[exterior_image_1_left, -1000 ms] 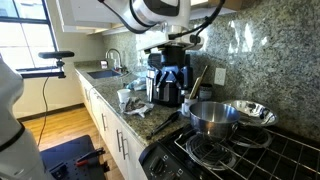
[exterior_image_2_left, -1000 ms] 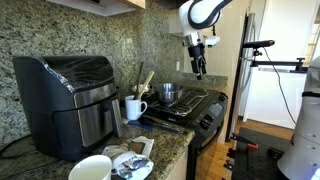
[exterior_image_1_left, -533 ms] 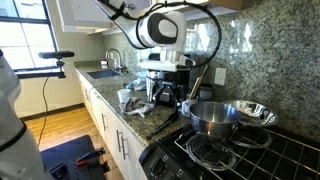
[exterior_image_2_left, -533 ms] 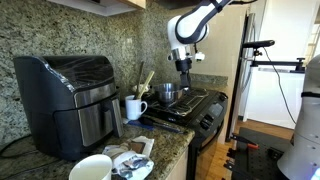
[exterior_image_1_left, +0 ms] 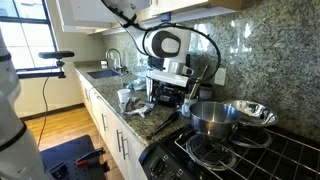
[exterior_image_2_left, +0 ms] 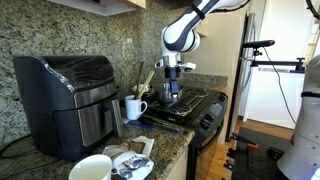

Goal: Open and close the air fryer

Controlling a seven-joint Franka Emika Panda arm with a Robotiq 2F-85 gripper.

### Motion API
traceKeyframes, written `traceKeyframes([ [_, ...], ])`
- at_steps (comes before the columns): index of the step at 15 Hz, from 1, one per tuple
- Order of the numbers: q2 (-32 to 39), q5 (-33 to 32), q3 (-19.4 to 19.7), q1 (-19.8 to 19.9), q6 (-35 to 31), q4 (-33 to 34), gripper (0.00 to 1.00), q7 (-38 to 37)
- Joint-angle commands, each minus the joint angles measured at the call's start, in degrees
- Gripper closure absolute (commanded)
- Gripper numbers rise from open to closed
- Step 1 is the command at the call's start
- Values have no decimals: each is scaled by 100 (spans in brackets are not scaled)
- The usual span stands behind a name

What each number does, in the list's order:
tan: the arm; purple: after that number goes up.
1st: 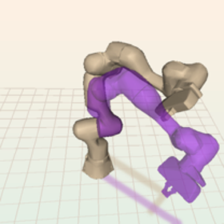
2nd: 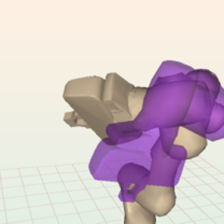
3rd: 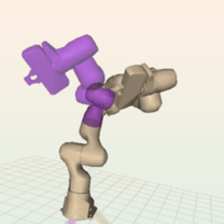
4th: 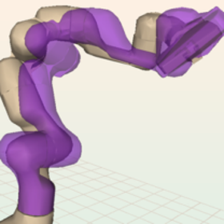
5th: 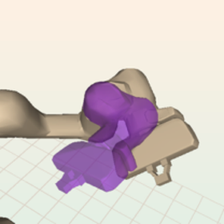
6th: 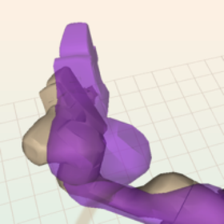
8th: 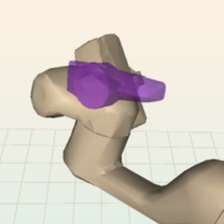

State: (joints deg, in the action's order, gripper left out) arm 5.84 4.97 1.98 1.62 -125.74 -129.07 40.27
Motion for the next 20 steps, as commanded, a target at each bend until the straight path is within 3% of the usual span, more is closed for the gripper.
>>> traceKeyframes([
  [1, -36, 470, -238, 36, 189, 151, 0, 931],
  [5, -91, 646, -483, -99, 241, 121, 0, 1563],
  [10, -72, 945, -792, -338, 49, 5, 0, 1747],
  [20, 90, 2799, -1210, -623, -903, -37, 0, 1883],
])
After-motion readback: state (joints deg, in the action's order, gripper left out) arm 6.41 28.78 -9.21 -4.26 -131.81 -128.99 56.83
